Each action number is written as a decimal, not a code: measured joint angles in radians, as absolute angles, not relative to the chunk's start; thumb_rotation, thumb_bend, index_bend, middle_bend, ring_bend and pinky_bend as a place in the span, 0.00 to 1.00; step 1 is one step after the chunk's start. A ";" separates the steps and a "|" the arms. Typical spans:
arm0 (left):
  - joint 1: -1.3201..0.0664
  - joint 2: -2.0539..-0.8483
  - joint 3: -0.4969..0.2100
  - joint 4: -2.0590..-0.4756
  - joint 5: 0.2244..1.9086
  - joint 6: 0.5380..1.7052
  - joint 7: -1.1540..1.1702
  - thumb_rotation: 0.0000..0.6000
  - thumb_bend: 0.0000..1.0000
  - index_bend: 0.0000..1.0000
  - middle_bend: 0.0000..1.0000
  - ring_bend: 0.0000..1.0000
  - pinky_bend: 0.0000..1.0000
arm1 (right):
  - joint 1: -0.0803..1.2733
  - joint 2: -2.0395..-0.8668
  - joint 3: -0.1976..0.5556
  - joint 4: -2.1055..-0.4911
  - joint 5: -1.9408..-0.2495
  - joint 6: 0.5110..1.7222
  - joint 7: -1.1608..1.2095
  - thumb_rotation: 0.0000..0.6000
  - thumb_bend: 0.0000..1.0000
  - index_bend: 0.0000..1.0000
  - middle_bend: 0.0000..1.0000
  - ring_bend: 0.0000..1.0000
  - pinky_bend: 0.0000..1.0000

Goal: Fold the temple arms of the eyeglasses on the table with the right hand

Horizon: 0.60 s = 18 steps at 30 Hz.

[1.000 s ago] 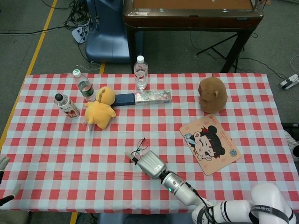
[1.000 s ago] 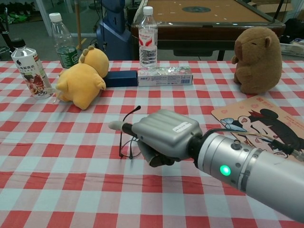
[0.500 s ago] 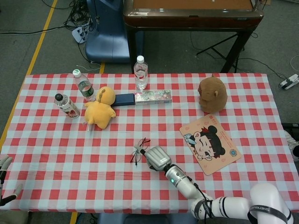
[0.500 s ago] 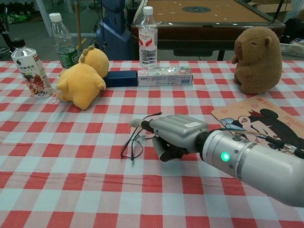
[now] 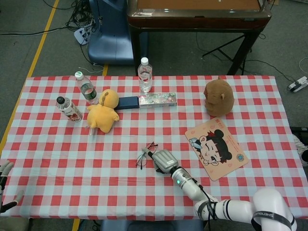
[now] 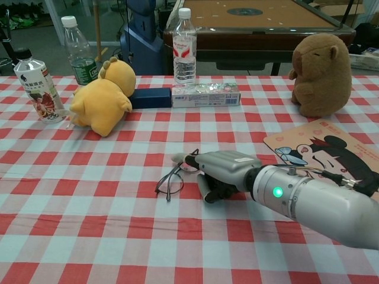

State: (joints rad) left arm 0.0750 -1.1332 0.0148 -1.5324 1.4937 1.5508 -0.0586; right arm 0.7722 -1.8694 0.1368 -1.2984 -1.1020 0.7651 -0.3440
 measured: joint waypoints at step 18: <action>0.076 -1.132 0.014 -1.529 1.497 1.555 -0.065 1.00 0.32 0.00 0.00 0.00 0.00 | 0.775 -1.861 0.133 -1.313 -1.120 0.777 -0.299 1.00 0.96 0.00 1.00 1.00 0.96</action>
